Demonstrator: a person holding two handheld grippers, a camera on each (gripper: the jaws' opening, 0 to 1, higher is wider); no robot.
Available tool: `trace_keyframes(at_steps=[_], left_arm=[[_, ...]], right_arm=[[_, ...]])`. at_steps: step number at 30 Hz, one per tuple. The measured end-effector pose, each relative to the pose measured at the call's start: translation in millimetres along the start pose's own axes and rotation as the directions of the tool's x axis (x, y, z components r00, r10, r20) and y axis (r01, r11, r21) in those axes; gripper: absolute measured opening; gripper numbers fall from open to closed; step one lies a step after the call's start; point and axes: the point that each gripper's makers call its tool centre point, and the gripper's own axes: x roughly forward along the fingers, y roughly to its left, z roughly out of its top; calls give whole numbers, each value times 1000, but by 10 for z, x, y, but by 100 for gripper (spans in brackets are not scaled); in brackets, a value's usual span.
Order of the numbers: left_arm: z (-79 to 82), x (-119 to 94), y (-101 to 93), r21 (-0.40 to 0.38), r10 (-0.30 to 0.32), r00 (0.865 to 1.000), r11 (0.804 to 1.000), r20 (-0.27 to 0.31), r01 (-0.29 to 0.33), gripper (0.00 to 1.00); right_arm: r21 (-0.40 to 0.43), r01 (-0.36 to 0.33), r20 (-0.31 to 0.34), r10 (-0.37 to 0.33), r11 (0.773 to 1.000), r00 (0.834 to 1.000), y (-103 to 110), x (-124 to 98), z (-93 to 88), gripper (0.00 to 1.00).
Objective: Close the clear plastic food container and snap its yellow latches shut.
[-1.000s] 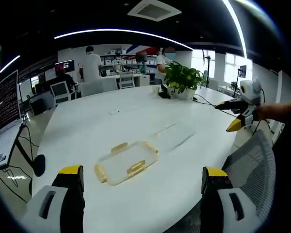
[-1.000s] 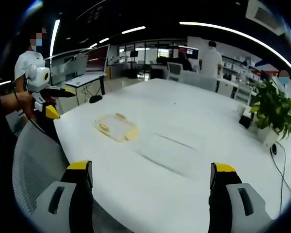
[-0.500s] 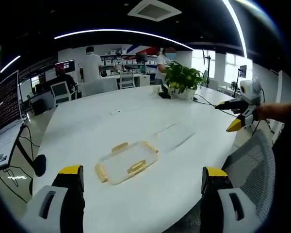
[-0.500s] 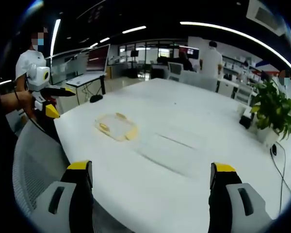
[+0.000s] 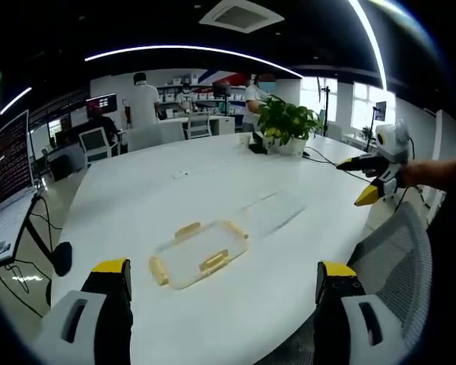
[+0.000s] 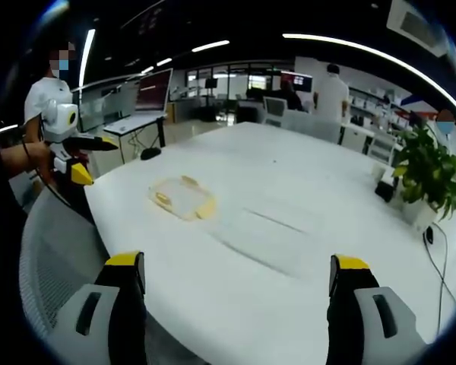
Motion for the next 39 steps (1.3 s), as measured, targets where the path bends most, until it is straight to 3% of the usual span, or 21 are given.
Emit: trace_keyframes(at_steps=[24, 39], left_arm=[[21, 4, 23, 2, 2, 1000, 1000, 3, -2, 99], [-6, 18, 76, 24, -17, 999, 1000, -28, 18, 99]], right_arm=[[-19, -4, -15, 4, 1000, 1000, -8, 12, 30, 99], [-56, -45, -40, 43, 997, 998, 4, 97, 88, 97]])
